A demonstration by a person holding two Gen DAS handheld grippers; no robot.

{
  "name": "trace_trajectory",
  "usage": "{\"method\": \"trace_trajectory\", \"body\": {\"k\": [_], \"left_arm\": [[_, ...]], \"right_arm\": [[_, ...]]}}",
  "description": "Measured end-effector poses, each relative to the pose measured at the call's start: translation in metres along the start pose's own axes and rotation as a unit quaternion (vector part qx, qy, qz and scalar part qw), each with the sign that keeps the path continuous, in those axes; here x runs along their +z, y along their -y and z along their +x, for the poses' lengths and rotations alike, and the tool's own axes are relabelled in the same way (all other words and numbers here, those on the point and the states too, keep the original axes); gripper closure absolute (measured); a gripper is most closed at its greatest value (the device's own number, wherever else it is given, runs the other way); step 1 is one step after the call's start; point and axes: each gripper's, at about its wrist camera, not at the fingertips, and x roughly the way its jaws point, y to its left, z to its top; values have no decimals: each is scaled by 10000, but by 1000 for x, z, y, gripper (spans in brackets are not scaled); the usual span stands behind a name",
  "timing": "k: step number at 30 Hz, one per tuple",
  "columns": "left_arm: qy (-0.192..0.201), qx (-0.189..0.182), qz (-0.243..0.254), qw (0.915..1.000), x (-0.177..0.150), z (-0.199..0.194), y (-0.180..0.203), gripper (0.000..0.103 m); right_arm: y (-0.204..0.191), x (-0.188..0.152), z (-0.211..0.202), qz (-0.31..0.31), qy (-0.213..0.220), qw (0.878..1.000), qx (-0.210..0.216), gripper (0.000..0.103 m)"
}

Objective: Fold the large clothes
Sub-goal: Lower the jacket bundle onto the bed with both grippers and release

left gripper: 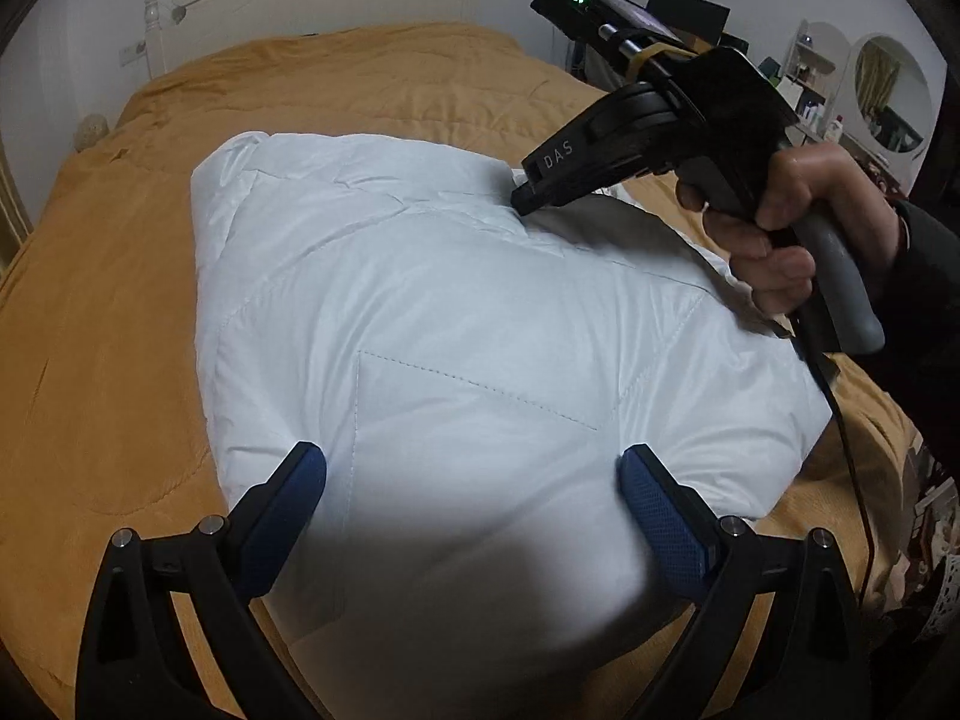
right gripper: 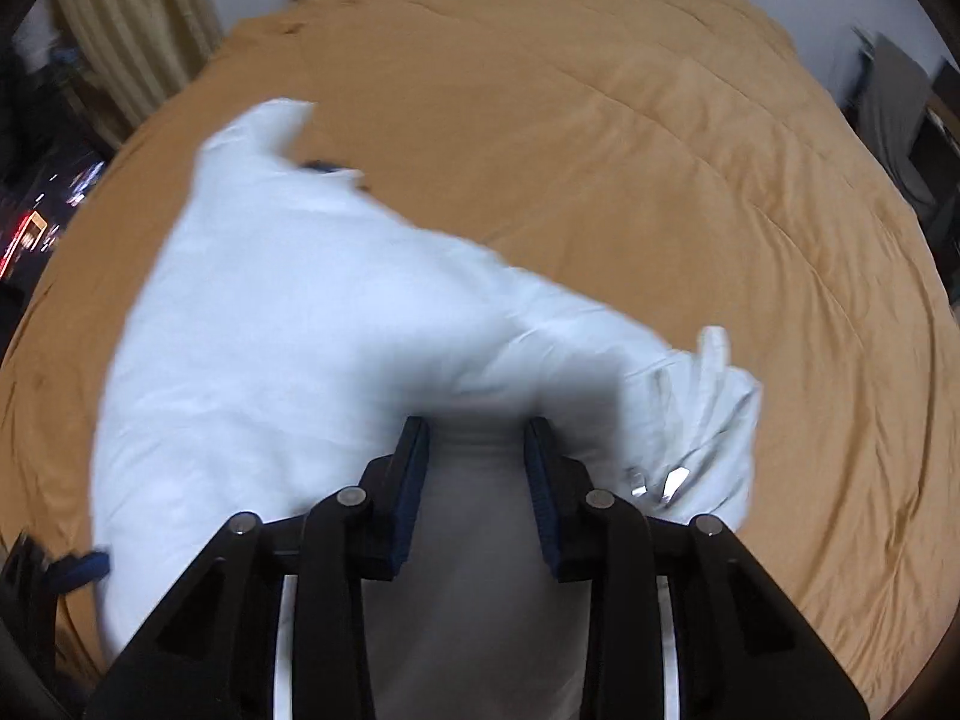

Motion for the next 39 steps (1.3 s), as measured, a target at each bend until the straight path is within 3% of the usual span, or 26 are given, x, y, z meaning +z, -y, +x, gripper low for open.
{"method": "trace_trajectory", "body": {"k": [2,4,8,10,13,16,17,20,23,26,27,30,32,34,35,36,39], "left_arm": [[-44,-5,-40,10000,-1,3,-2,4],[-51,-68,-108,9999,-2,6,-8,3],[-33,-51,-76,10000,-8,6,-10,3],[-28,-41,-61,10000,-5,4,-9,3],[-37,-104,-57,9999,-10,0,-8,3],[-23,-162,15,9999,-18,-6,-7,1],[-10,-130,33,9999,-20,-9,-7,1],[-40,-92,-196,9998,-22,-13,-13,1],[-160,-40,-332,9993,-20,-13,-13,1],[-208,44,-406,9989,-20,-14,-9,0],[-211,55,-433,9988,-20,-15,-9,0],[-247,35,-492,9985,-20,-18,-8,0],[-259,-13,-558,9981,-20,-20,-10,0],[-282,-2,-638,9976,-22,-23,-14,0],[-240,2,-700,9973,-22,-26,-18,1],[-106,33,-786,9968,-23,-33,-23,1],[487,502,-907,9934,-22,-56,-37,1]], "right_arm": [[10,2,-4,225,-66,9996,-157,82],[6,8,-19,230,28,9997,-78,82],[-45,34,-28,-357,372,9984,244,82],[-69,43,-22,-641,275,9973,227,82],[-81,46,31,-824,-244,9951,-486,82],[-45,47,68,-676,-449,9788,-1881,82],[-30,48,63,-463,-491,9795,-1898,81],[-1,36,8,230,-74,9877,-1544,80],[-12,0,-66,141,592,9901,-1266,75],[-25,-50,-109,87,862,9926,-850,56],[-25,-65,-113,125,887,9934,-711,55],[-23,-103,-102,248,432,9977,-468,55],[-18,-128,-73,229,-117,9985,-474,55],[-8,-150,-47,159,-312,9979,-552,48],[-1,-156,-40,302,-337,9974,-569,37],[9,-159,-34,512,-409,9959,-621,29],[30,-160,-32,1129,-488,9920,-293,29]]}}
